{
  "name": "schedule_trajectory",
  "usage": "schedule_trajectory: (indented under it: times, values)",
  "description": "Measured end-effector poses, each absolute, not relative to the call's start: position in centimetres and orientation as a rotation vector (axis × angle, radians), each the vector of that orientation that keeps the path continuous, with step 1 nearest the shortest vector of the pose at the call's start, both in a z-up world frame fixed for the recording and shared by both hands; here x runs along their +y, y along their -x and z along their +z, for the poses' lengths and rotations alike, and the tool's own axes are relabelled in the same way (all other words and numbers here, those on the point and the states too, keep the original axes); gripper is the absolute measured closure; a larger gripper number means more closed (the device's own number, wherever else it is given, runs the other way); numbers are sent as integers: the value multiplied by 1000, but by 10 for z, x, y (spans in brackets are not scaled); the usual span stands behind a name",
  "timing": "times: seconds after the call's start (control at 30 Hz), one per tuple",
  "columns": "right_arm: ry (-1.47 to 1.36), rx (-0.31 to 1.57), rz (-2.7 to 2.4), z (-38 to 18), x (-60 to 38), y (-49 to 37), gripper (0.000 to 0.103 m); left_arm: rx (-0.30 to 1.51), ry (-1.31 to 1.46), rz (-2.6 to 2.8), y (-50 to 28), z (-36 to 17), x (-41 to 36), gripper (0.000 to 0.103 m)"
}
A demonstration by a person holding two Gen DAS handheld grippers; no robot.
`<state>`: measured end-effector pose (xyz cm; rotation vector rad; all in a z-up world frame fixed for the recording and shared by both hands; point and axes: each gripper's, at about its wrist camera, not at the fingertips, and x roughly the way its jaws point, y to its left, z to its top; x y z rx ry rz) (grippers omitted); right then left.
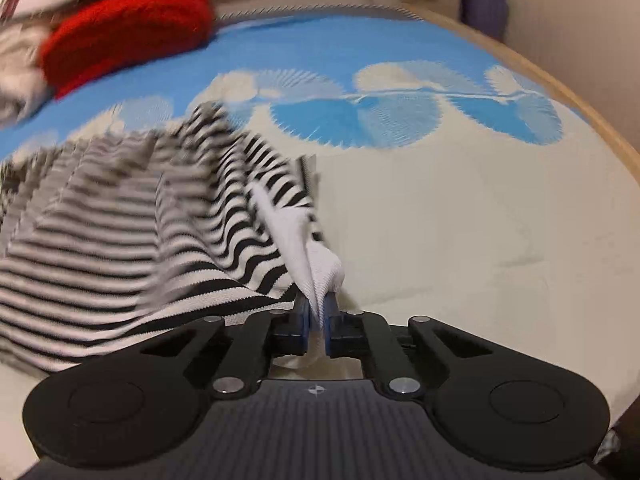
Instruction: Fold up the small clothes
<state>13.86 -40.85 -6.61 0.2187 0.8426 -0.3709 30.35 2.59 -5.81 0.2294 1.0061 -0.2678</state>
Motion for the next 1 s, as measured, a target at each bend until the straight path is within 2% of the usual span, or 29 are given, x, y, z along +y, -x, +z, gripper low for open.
schedule_trajectory:
  times: [0.2,0.33,0.47,0.6,0.67,0.7,0.73,0.77,0.8,0.83,0.9,1.0]
  values:
    - [-369,821,-422,-68,-441,-125,101,1012,-261,-235,-296,-60,44,100]
    - [-359,828,-439,-70,-441,-130,101,1032,-235,-213,-298,-62,56,99]
    - [-362,832,-461,-69,-440,-132,101,1014,-398,-25,-304,-73,71,103]
    - [-311,829,-450,-69,-434,-135,99,1031,-229,-45,-311,-64,109,102]
    - [-274,825,-431,-67,-427,-133,83,1017,-176,-49,-311,-57,112,94]
    - [-263,817,-443,-64,-424,-129,60,1011,-157,-62,-311,-52,109,79]
    - [-253,806,-461,-61,-421,-124,38,996,-144,-73,-311,-47,104,55]
    - [-251,792,-465,-57,-417,-119,34,976,-139,-74,-310,-41,98,40]
    - [-255,766,-451,-51,-412,-111,33,940,-137,-74,-306,-33,90,19]
    - [-261,731,-426,-44,-406,-103,33,897,-145,-78,-299,-25,81,7]
    - [-264,657,-378,-30,-390,-86,29,837,-171,-69,-289,-14,57,0]
    - [-240,578,-288,-16,-360,-59,21,782,-137,-87,-264,-5,35,0]
